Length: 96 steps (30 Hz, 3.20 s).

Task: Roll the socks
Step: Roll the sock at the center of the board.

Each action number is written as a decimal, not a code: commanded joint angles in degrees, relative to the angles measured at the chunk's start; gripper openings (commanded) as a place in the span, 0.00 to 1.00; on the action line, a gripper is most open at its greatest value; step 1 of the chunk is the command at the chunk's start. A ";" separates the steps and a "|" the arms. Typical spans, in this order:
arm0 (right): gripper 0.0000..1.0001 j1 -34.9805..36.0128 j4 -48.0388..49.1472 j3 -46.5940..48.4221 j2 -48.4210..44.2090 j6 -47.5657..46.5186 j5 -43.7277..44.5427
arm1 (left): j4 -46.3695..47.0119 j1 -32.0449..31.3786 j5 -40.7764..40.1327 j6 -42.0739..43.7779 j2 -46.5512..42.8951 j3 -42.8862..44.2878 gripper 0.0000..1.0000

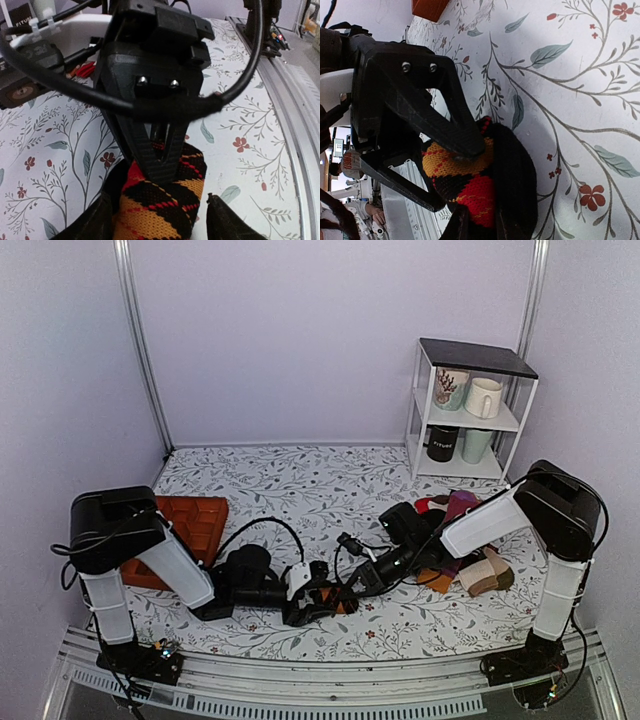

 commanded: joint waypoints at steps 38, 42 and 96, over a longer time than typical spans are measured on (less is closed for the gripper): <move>0.61 9.43 25.48 -25.90 -30.47 -30.20 29.61 | -21.71 0.49 -0.14 -20.85 4.36 -4.11 0.00; 0.61 11.74 24.68 -25.28 -29.52 -34.20 30.39 | -23.89 0.39 -0.11 -20.26 4.16 -3.08 0.00; 0.18 19.63 4.28 -10.29 -3.27 -35.61 39.37 | -27.04 0.31 -0.03 -16.79 4.41 0.00 0.09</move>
